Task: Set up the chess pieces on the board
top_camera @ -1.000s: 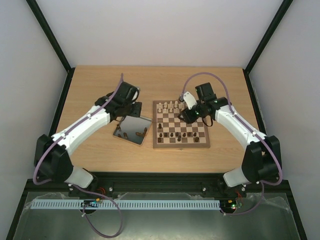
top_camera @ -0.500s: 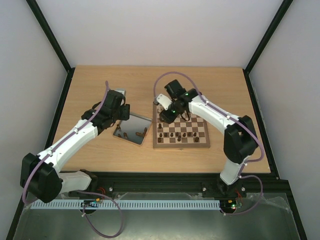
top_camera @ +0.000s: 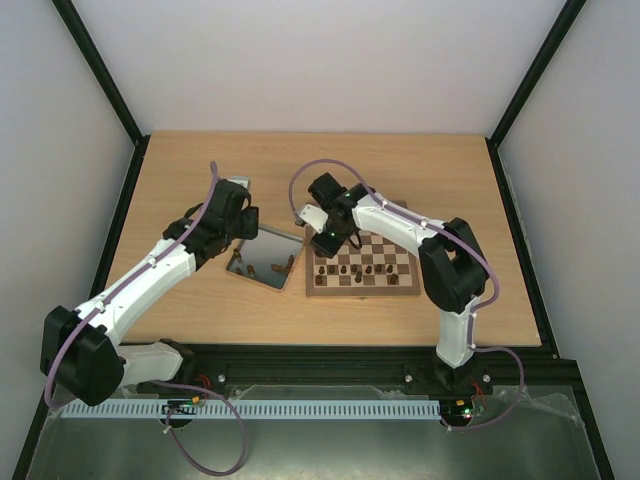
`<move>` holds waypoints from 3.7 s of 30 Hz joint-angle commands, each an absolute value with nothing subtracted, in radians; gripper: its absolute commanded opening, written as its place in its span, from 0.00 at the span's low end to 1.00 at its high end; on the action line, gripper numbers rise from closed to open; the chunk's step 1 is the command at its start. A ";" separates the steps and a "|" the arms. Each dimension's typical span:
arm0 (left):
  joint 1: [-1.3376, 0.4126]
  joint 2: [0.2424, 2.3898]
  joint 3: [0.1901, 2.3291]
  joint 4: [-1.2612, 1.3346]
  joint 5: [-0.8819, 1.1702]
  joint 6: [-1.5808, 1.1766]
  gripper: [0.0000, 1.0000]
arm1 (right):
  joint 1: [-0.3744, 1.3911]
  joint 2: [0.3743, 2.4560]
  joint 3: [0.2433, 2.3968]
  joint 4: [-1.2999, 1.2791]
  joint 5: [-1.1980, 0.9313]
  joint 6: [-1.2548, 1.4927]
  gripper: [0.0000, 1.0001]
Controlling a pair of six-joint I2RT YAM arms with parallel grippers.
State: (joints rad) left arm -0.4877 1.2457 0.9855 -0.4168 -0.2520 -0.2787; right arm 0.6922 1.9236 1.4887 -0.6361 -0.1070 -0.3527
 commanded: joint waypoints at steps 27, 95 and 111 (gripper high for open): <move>-0.479 1.250 0.970 -0.408 -0.265 -0.267 0.58 | 0.689 1.941 1.578 -0.727 -0.089 -0.325 0.06; -0.477 1.315 0.970 -0.417 -0.245 -0.262 0.58 | 0.472 1.521 0.936 -0.623 -0.089 -0.399 0.18; -0.477 1.355 0.975 -0.444 -0.272 -0.316 0.58 | 0.472 1.427 1.092 -0.725 -0.181 -0.389 0.35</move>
State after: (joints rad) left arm -0.4828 1.3247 0.9806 -0.4171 -0.2443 -0.2771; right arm 0.4713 1.4700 1.0283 -0.6697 -0.1268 -0.3988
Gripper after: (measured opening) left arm 0.583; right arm 0.340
